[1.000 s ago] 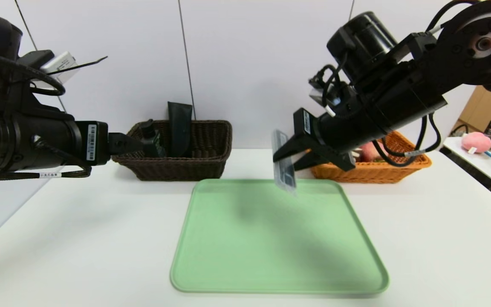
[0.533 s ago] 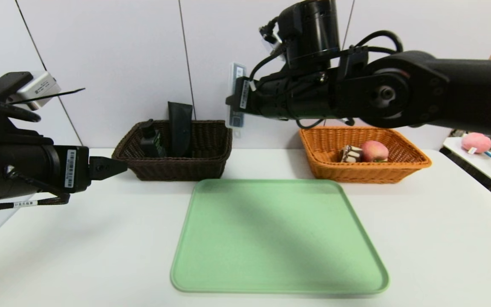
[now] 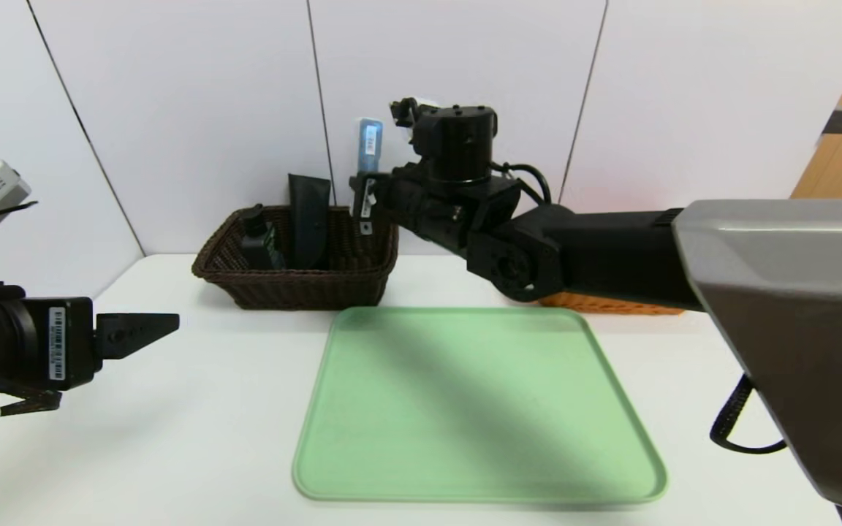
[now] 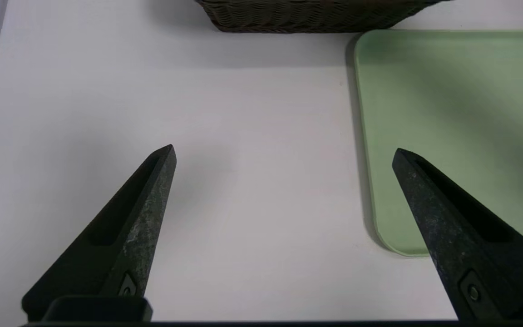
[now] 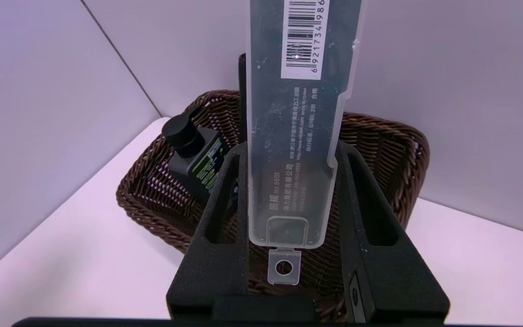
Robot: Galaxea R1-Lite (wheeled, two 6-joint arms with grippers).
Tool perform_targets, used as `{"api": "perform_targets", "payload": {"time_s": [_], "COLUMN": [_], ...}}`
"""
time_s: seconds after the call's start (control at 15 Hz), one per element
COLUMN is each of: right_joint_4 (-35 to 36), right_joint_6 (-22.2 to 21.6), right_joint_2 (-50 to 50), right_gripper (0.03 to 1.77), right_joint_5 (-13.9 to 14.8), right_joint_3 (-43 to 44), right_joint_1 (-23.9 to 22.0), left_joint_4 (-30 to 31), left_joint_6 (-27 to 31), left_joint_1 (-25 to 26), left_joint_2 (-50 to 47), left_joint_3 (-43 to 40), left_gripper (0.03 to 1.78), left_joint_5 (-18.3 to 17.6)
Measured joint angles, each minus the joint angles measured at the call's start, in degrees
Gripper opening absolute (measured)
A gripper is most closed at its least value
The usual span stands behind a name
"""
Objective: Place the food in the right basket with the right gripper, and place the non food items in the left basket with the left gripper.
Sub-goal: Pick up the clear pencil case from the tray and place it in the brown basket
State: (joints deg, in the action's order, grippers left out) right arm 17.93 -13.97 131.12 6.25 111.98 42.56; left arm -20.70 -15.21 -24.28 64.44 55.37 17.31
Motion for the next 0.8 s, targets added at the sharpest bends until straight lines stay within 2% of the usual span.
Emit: {"api": "perform_targets", "payload": {"time_s": [0.27,0.4,0.47,0.53,0.8], "right_joint_4": [9.13,10.81,10.90,10.84,10.90], "right_joint_6": [3.41,4.33,4.35,4.35,4.46], "right_joint_2": [5.46,7.33,7.88,8.33,9.64], "right_gripper": [0.54,0.54,0.54,0.60,1.04], "right_joint_5": [0.27,2.61,2.84,3.08,3.28], "right_joint_3": [0.00,0.00,0.00,0.00,0.00], "right_joint_1": [0.20,0.38,0.44,0.44,0.50], "left_joint_4": [0.04,-0.02,-0.02,0.00,-0.02], "left_joint_6": [0.11,0.04,0.04,0.06,0.11], "left_joint_1": [2.54,3.39,3.60,3.71,3.82], "left_joint_2": [-2.36,-3.19,-3.41,-3.56,-4.11], "left_joint_3": [-0.24,-0.33,-0.35,-0.50,-1.40], "left_gripper": [1.69,1.69,1.69,1.69,1.69], "left_joint_5": [1.43,1.48,1.48,1.48,1.51]}}
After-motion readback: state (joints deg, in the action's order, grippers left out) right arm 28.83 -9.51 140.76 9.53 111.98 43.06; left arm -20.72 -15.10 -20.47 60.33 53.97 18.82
